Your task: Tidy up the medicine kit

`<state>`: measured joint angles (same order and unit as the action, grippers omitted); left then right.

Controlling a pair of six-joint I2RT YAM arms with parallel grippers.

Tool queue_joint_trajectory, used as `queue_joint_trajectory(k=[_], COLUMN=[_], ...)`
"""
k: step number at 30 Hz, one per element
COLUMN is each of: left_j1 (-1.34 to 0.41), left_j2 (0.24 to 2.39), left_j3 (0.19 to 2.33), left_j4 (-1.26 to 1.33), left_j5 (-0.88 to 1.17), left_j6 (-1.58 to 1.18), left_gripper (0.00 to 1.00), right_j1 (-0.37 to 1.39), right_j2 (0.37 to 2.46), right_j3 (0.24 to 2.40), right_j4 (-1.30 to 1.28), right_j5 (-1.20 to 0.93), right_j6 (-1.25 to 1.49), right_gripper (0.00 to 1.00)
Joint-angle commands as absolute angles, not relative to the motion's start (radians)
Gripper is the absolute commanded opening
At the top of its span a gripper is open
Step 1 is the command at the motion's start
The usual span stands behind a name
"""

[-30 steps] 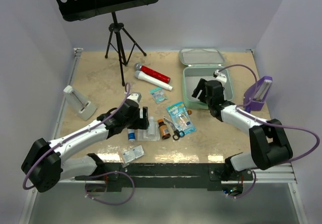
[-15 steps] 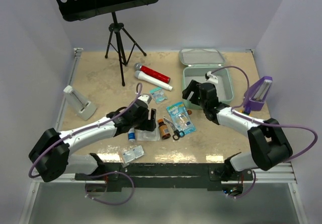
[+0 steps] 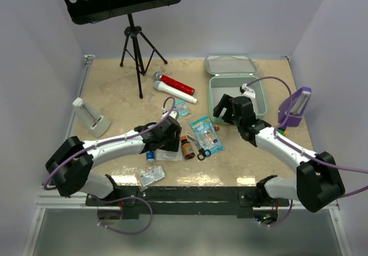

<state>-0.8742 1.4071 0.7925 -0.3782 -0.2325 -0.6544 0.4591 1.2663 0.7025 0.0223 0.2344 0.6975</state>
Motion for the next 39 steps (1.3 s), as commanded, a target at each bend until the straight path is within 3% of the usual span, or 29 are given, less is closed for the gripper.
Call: queue_joint_trajectory(k=[1, 5, 10, 17, 27, 36, 39], left_j1=[-0.885, -0.893, -0.893, -0.891, -0.89, -0.89, -0.888], left_j2=[1.453, 1.474, 1.474, 1.29, 1.069, 1.088, 1.097], left_j3=[0.839, 0.833, 0.841, 0.831, 0.811, 0.825, 0.827], left_j4=[-0.416, -0.387, -0.383, -0.376, -0.226, -0.141, -0.115], left_j5=[-0.295, -0.291, -0.314, -0.353, -0.229, -0.184, -0.173], left_j6=[-0.686, -0.681, -0.667, -0.64, -0.578, -0.572, -0.571], left_gripper=[0.65, 0.59, 0.38, 0.24, 0.17, 0.15, 0.12], right_j1=[0.463, 0.457, 0.446, 0.399, 0.286, 0.242, 0.267], right_j2=[1.232, 1.23, 1.235, 1.287, 1.311, 1.454, 1.453], right_j3=[0.732, 0.727, 0.744, 0.767, 0.864, 0.881, 0.836], right_j4=[-0.038, -0.041, -0.063, -0.074, -0.094, -0.072, -0.055], right_j5=[0.293, 0.302, 0.331, 0.342, 0.425, 0.318, 0.275], right_j6=[0.686, 0.684, 0.677, 0.657, 0.623, 0.583, 0.61], right_gripper=[0.89, 0.89, 0.89, 0.91, 0.9, 0.71, 0.71])
